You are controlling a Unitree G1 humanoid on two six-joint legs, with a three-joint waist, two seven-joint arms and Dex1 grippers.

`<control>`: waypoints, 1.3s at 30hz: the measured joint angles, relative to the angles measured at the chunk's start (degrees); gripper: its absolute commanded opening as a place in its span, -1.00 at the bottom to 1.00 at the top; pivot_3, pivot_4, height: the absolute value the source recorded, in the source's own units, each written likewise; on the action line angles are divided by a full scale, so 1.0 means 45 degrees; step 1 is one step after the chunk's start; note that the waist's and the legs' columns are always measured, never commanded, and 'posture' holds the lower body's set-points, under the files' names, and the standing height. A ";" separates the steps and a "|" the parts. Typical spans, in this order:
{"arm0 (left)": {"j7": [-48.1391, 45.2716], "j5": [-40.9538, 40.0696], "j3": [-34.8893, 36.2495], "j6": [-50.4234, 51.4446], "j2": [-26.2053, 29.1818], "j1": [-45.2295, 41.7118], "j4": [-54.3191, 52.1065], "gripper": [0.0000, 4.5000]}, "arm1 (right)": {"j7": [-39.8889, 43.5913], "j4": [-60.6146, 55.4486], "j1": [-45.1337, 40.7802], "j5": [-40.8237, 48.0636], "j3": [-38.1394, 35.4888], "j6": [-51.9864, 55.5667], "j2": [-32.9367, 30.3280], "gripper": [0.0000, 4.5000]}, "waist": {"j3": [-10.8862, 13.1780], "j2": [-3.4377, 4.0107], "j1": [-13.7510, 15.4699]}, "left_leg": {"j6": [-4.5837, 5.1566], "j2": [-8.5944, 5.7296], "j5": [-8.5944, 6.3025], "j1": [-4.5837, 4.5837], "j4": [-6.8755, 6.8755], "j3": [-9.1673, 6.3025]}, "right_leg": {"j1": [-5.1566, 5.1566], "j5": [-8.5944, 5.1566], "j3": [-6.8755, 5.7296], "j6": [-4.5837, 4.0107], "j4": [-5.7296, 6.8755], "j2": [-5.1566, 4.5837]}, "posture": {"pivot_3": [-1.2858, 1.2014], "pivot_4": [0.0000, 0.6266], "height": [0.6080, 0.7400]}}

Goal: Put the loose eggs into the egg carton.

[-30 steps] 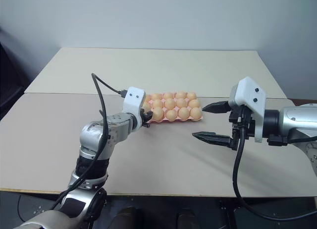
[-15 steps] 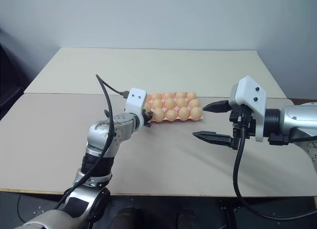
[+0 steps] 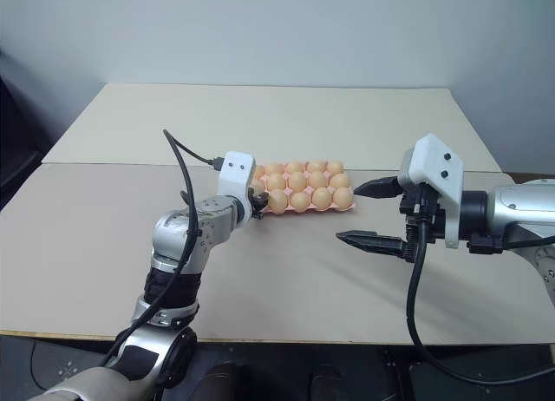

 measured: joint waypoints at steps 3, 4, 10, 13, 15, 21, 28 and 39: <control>-0.0032 0.0038 -0.0066 0.0002 0.0170 0.0104 -0.0105 0.30 | -0.0002 0.0089 -0.0061 -0.0019 0.0112 0.0000 0.0000 1.00 | 0.0000 0.0001 -0.0004 | 0.0000 0.0000 0.0000 0.0001 0.0000 0.0000 | 0.0000 0.0000 0.0001 0.0000 0.0002 0.0000 | 0.03 -0.52 1.00; -0.0110 0.0012 -0.0067 0.0098 0.0284 0.0217 -0.0359 0.30 | -0.0001 0.0099 -0.0088 -0.0032 0.0190 0.0000 0.0000 1.00 | 0.0000 0.0001 -0.0012 | -0.0001 0.0001 0.0000 0.0001 -0.0001 0.0000 | -0.0003 0.0000 0.0001 0.0000 0.0002 0.0001 | 0.03 -0.52 1.00; -0.0905 -0.0328 0.0029 0.1176 0.1179 0.0332 -0.2159 0.30 | 0.0051 0.0129 -0.0088 -0.0145 0.0235 -0.0002 0.0000 1.00 | 0.0000 0.0001 -0.0011 | -0.0003 0.0001 0.0001 -0.0002 0.0001 0.0000 | -0.0005 0.0000 0.0000 0.0000 0.0004 0.0000 | 0.03 -0.52 1.00; -0.1806 -0.0799 0.0211 0.1295 0.2305 0.0549 -0.3603 0.30 | 0.0136 0.0345 -0.0274 -0.0340 0.0465 -0.0036 0.0001 1.00 | -0.0002 0.0004 -0.0060 | -0.0007 0.0004 0.0003 0.0004 -0.0004 0.0001 | -0.0009 0.0000 0.0008 0.0000 0.0007 0.0004 | 0.03 -0.52 1.00; -0.2590 -0.1247 0.0626 0.1289 0.3185 0.0784 -0.4349 0.30 | 0.0259 0.0550 -0.0451 -0.0493 0.0687 -0.0140 0.0048 1.00 | -0.0002 0.0005 -0.0082 | -0.0007 0.0006 0.0004 0.0009 -0.0005 0.0001 | -0.0013 0.0000 0.0009 0.0000 0.0014 0.0006 | 0.03 -0.52 1.00; -0.6789 -0.3729 0.2399 0.0527 0.7282 0.2531 -0.5839 0.30 | 0.0348 0.1803 -0.0376 -0.1236 0.0750 -0.1139 0.0852 1.00 | -0.0002 0.0006 -0.0102 | -0.0007 0.0014 0.0003 0.0008 -0.0001 0.0009 | -0.0009 0.0000 0.0005 0.0000 0.0006 0.0004 | 0.03 -0.52 1.00; -1.0905 -0.6010 0.6935 -0.2722 0.9020 0.5406 -0.4361 0.30 | -0.0500 0.3877 0.1010 -0.3905 0.0085 -0.4250 0.1780 1.00 | -0.0003 0.0011 -0.0044 | -0.0001 0.0013 0.0000 0.0003 -0.0012 0.0029 | -0.0025 -0.0002 0.0002 -0.0001 -0.0005 0.0003 | 0.03 -0.52 1.00; -1.3555 -0.6647 0.9748 -0.5293 1.1277 0.8528 -0.1686 0.30 | 0.2242 0.8118 0.1855 -0.3875 -0.2731 -0.4492 -0.0084 1.00 | 0.0001 0.0009 -0.0086 | 0.0018 0.0030 -0.0012 0.0032 -0.0015 0.0052 | -0.0009 -0.0004 0.0008 -0.0006 0.0000 0.0010 | 0.03 -0.52 1.00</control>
